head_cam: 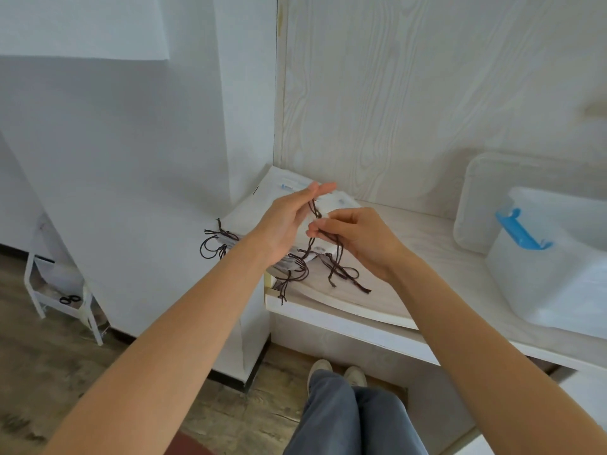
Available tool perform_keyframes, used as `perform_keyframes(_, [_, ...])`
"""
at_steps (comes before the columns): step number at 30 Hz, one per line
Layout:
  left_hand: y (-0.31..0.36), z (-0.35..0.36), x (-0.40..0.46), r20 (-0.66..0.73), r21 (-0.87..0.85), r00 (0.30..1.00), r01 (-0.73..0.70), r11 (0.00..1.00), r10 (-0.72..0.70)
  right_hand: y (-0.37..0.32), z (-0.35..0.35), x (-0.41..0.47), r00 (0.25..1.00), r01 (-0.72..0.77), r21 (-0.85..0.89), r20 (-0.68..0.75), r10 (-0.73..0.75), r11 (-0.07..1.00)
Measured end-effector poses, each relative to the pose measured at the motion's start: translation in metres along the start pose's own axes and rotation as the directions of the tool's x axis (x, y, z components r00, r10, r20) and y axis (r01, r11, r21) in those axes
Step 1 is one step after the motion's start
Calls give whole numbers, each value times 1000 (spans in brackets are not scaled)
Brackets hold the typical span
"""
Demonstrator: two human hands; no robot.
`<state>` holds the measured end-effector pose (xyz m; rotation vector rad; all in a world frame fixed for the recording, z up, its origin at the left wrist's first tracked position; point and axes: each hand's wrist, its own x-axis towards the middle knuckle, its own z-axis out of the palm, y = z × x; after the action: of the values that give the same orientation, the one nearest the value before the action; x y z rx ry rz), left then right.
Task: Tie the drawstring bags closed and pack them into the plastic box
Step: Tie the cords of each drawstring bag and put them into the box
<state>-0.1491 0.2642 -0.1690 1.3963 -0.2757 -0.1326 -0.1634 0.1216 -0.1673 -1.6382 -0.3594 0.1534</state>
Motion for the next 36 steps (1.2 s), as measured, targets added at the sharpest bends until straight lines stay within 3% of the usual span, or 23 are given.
perform_keyframes(2, [-2,-1,0,2,86,1000,-23,996,23,-1,-5,1,999,5,-328,-49,-23,945])
perform_keyframes(4, [-5,-2,0,1,161,999,-35,986,35,1,-10,4,993,35,-617,-70,-99,786])
perform_keyframes(6, [-8,-4,1,-27,218,999,-24,976,30,6,-12,7,973,89,-767,-71,-222,636])
perform_keyframes(11, [-3,-6,2,-74,366,997,11,931,18,22,-17,16,926,291,-843,130,-353,452])
perform_keyframes(15, [9,-5,3,-78,431,997,7,903,29,25,-18,22,847,453,-821,275,-454,348])
perform_keyframes(21, [16,-7,1,-132,565,989,16,825,71,31,-13,27,832,450,-825,250,-495,341])
perform_keyframes(23, [15,-12,2,-185,716,968,16,698,168,31,-13,28,854,404,-834,196,-482,377])
perform_keyframes(26, [13,-21,-1,-148,964,931,61,259,333,28,-13,31,891,320,-803,76,-447,502])
perform_keyframes(28, [11,-25,-3,-103,990,914,53,134,394,24,-12,31,905,256,-737,-46,-424,626])
perform_keyframes(30, [8,-28,-3,-123,981,904,46,191,409,20,-11,31,917,156,-639,-190,-351,753])
perform_keyframes(32, [5,-29,0,-182,945,913,60,323,365,18,-13,33,928,57,-431,-309,-207,900])
perform_keyframes(34, [1,-27,1,-271,812,925,70,579,267,16,-14,34,933,-1,-81,-357,-28,997])
perform_keyframes(36, [-1,-23,0,-379,499,917,93,862,121,15,-16,35,925,-24,169,-370,86,985])
